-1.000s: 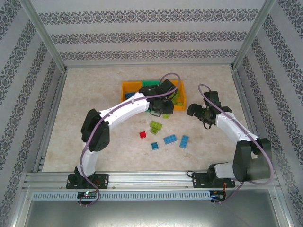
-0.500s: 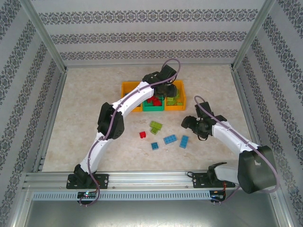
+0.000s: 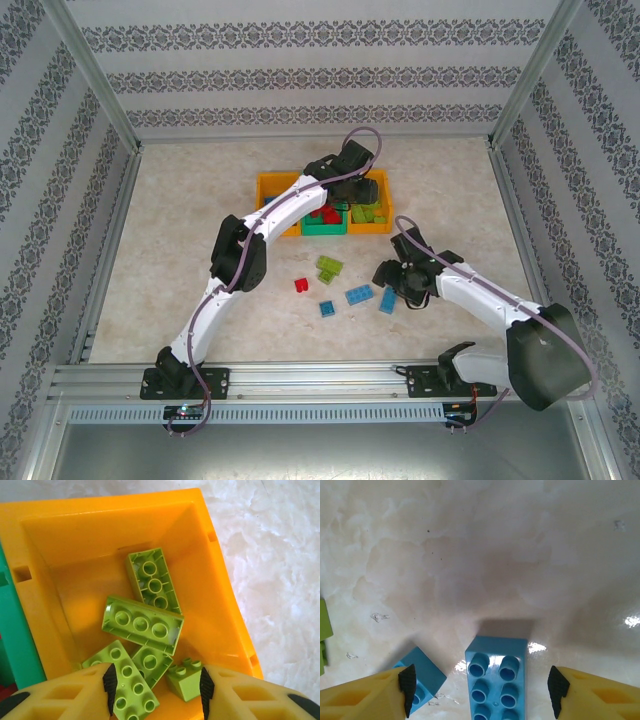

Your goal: Sort the legos into containers by color

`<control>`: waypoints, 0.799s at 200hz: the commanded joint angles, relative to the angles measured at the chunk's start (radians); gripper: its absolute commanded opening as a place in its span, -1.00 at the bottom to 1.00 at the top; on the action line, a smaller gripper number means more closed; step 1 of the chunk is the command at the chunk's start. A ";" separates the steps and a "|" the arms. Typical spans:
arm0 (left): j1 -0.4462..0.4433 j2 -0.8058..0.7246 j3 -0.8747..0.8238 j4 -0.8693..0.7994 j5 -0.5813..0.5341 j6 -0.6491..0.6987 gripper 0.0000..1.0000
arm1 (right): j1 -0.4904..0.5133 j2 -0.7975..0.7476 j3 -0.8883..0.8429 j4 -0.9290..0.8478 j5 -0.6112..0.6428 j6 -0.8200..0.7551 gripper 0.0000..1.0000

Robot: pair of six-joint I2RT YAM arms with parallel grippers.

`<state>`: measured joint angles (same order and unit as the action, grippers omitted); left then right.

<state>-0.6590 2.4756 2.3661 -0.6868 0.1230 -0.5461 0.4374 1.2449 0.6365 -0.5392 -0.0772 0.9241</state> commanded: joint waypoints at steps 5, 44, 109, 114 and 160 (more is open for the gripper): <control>0.008 0.006 0.038 0.020 0.020 -0.018 0.08 | 0.027 0.023 0.002 -0.045 0.033 0.045 0.42; 0.009 -0.060 0.003 0.002 0.057 0.000 0.45 | 0.047 0.052 -0.004 -0.067 0.035 0.049 0.31; 0.010 -0.268 -0.173 0.079 -0.001 0.058 0.99 | 0.062 0.130 0.019 -0.085 0.058 0.011 -0.04; 0.009 -0.287 -0.194 0.088 -0.012 0.061 0.99 | 0.063 0.135 0.024 -0.089 0.065 0.006 -0.08; 0.043 -0.487 -0.482 0.248 -0.096 0.035 0.99 | 0.067 0.132 0.042 -0.122 0.097 -0.027 -0.34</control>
<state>-0.6529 2.0853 2.0109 -0.5667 0.0906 -0.5140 0.4923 1.3754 0.6617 -0.6151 -0.0307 0.9192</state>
